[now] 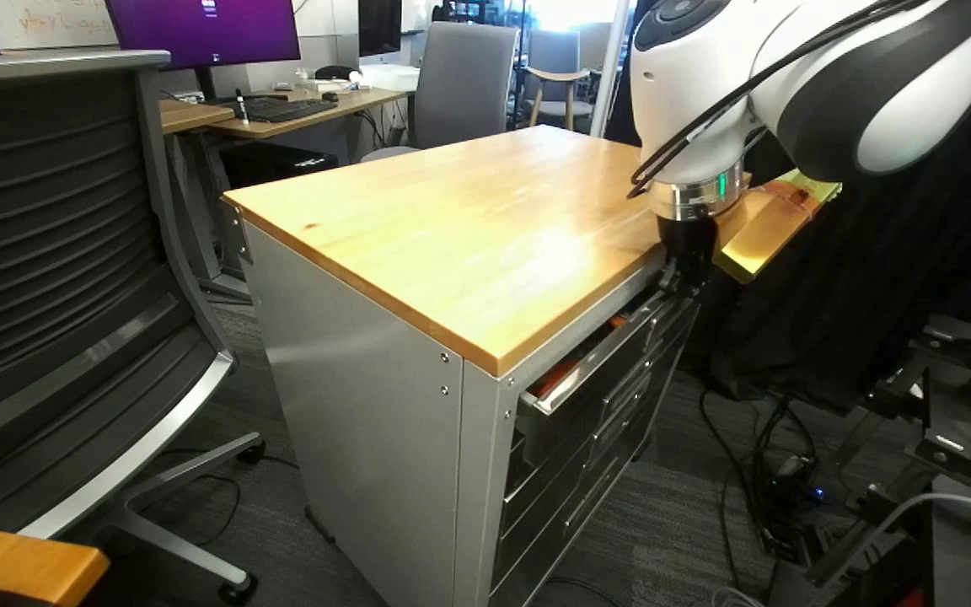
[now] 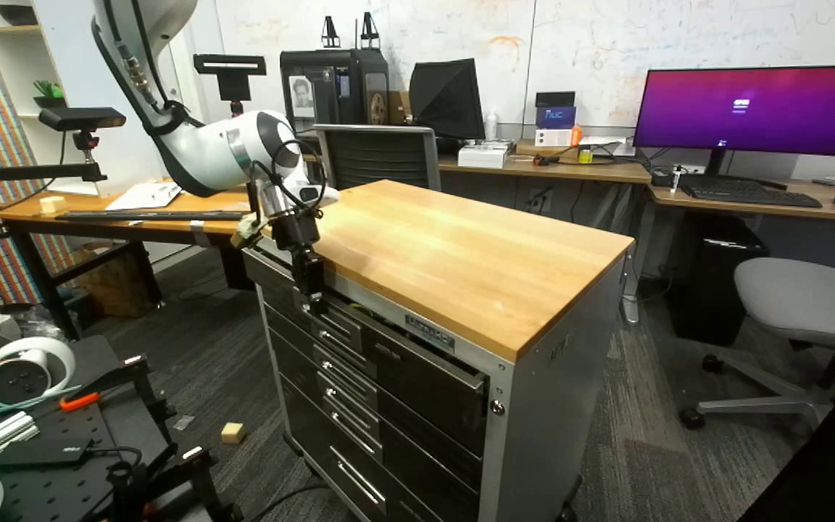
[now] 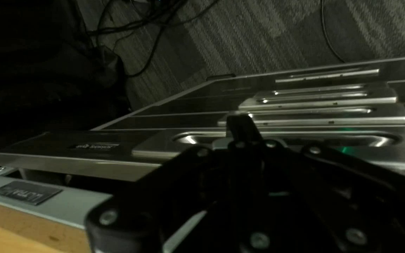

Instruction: Pick up the screwdriver and put it in the open drawer and then close the drawer

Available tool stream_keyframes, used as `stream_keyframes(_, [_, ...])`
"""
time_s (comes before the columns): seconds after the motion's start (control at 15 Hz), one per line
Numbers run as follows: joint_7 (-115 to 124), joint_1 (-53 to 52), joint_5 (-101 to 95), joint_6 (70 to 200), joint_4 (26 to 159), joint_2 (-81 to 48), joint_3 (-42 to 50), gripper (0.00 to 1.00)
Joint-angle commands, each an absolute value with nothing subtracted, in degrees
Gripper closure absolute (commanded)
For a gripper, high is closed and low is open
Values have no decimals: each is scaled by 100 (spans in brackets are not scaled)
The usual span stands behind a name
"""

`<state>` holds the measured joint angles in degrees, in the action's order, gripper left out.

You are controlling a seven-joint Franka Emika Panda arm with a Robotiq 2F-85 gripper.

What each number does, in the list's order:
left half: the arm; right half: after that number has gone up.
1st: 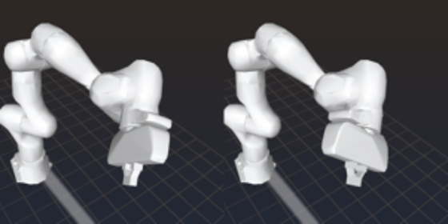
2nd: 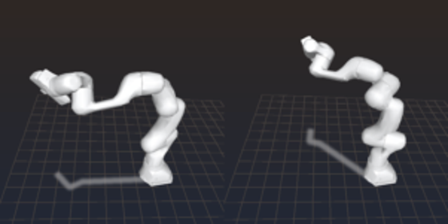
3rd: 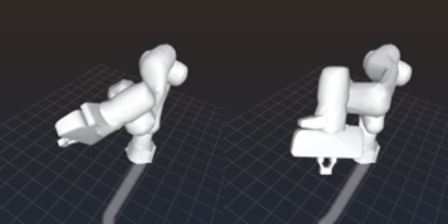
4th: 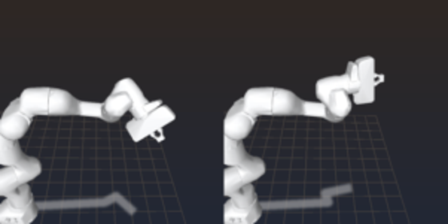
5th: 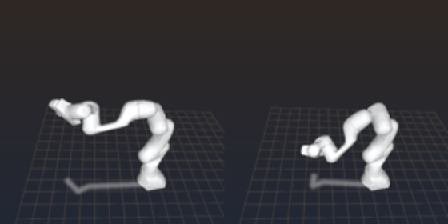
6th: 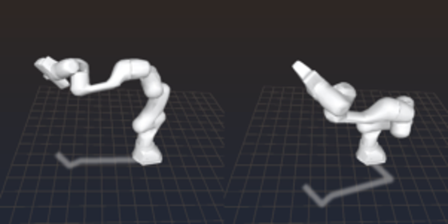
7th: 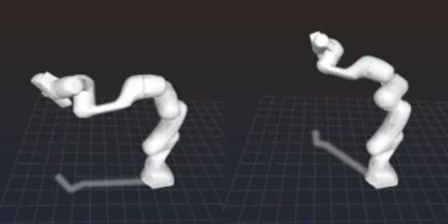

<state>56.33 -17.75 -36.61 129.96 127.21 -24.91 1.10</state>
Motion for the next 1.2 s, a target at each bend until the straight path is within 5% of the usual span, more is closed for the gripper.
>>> stream_keyframes(0.0, [6691,-2034,-4464,13242,12261,-2744,270,100])
stream_keyframes(0.33, [7591,-2088,-5191,13239,12495,-2541,76,100])
stream_keyframes(0.4, [7662,-2061,-5294,13275,12596,-2455,14,74])
stream_keyframes(0.47, [7565,-1997,-5357,13353,12749,-2303,-82,73])
stream_keyframes(1.13, [3624,-423,-2928,13186,13774,-224,-1808,0])
